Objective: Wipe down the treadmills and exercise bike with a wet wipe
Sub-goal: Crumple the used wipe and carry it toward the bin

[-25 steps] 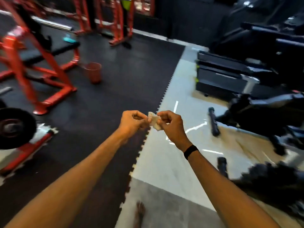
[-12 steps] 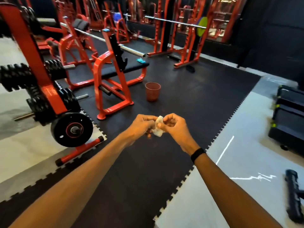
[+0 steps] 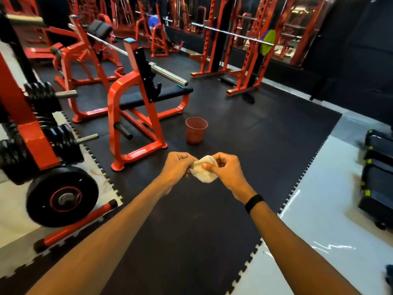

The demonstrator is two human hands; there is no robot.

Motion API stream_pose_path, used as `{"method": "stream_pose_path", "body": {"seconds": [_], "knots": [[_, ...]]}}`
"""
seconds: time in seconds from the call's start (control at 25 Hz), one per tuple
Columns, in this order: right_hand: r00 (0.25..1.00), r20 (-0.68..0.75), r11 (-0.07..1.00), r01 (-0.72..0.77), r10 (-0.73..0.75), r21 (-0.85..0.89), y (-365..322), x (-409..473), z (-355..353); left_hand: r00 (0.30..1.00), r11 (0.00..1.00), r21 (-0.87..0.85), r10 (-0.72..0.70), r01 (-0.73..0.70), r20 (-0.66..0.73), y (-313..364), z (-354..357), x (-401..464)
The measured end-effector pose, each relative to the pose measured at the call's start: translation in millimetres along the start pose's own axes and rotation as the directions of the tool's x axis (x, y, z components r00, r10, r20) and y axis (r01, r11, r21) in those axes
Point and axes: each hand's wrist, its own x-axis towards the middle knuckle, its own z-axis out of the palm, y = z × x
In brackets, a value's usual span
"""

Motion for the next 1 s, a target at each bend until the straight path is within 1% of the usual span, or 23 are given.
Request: {"method": "stream_pose_path", "body": {"seconds": [0.08,0.12,0.16,0.24,0.32,0.4,0.48,0.6,0.68,0.8,0.84,0.92,1.0], "knots": [[1.000,-0.012,1.000,-0.006,0.006,0.009,-1.1,42.5,-14.7,1.000,0.999,-0.045,0.009,-0.009,-0.013,13.7,7.0,48.7],[0.999,-0.043,1.000,-0.004,0.004,0.004,-0.7,65.4,-20.4,1.000,0.997,-0.070,0.019,-0.018,0.010,20.7,11.7,76.9],[0.996,-0.090,1.000,-0.017,0.017,0.003,4.3,87.2,-26.1,0.999,0.996,-0.087,0.011,-0.006,0.049,23.5,17.5,104.4],[0.982,-0.183,0.998,-0.055,0.053,-0.004,16.8,125.0,-39.1,0.985,0.994,-0.106,-0.024,0.042,0.171,25.3,34.8,149.6],[0.972,-0.228,0.998,-0.064,0.061,-0.008,35.6,159.4,-53.7,0.958,0.987,-0.127,-0.055,0.094,0.281,20.8,59.0,190.5],[0.969,-0.230,0.995,-0.097,0.094,0.001,58.0,193.6,-72.8,0.935,0.963,-0.221,-0.067,0.152,0.349,14.0,83.1,229.8],[0.967,-0.224,0.992,-0.126,0.124,0.008,79.5,231.1,-98.4,0.911,0.928,-0.327,-0.032,0.180,0.411,9.0,104.1,274.7],[0.967,-0.219,0.991,-0.125,0.132,0.046,100.0,300.6,-147.4,0.892,0.918,-0.363,0.020,0.163,0.451,22.0,140.5,356.2],[0.964,-0.206,0.984,-0.155,0.171,0.091,105.7,347.8,-185.5,0.880,0.933,-0.327,0.022,0.152,0.474,40.2,175.6,405.7],[0.969,-0.192,0.988,-0.153,0.157,0.036,111.8,411.9,-236.7,0.891,0.962,-0.264,0.060,0.068,0.450,64.0,225.8,470.3],[0.970,-0.186,0.988,-0.149,0.155,0.042,117.4,434.1,-251.7,0.909,0.964,-0.257,0.049,0.065,0.413,68.3,237.2,491.6],[0.974,-0.157,0.984,-0.150,0.164,0.100,131.4,474.0,-275.5,0.943,0.952,-0.290,0.001,0.101,0.332,72.7,247.3,526.5],[0.985,-0.120,0.988,-0.115,0.127,0.106,149.2,516.4,-287.5,0.959,0.938,-0.317,-0.050,0.141,0.277,66.2,250.3,571.3]]}}
